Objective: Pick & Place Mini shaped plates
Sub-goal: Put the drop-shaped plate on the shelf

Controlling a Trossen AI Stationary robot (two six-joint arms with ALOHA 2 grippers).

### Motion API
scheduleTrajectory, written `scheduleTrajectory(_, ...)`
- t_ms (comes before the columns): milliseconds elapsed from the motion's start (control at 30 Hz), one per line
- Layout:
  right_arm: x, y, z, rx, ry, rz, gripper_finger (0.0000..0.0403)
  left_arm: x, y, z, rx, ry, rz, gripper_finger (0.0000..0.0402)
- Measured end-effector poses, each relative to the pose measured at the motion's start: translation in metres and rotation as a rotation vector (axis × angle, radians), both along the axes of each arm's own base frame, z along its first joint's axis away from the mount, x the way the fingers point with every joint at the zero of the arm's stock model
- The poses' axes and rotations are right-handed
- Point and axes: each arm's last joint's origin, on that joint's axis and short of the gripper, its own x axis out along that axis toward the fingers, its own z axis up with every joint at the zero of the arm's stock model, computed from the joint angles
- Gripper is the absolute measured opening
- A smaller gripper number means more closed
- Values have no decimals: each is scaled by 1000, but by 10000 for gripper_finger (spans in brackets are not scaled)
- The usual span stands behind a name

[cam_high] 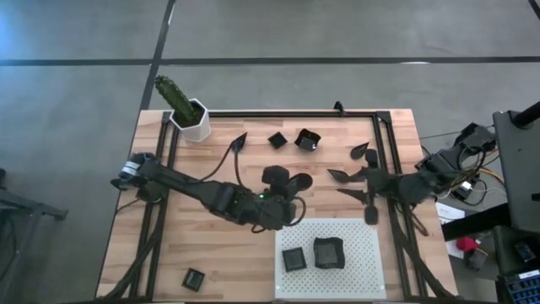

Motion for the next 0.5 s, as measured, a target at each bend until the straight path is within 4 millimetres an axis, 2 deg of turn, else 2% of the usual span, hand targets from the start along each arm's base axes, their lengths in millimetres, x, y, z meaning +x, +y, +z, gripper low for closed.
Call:
scheduleTrajectory(167, 13, -6, -1, 11, -10, -56, 129, 12, -5, -19, 167, 96, -6, 0)
scheduleTrajectory(267, 18, -9, -2, 50, 2, -18, 133, 17, -6, -27, 207, 124, -3, 0)
scheduleTrajectory(500, 35, -16, -9, 10, 45, -19, 129, 21, -8, -30, 295, 136, 20, 0)
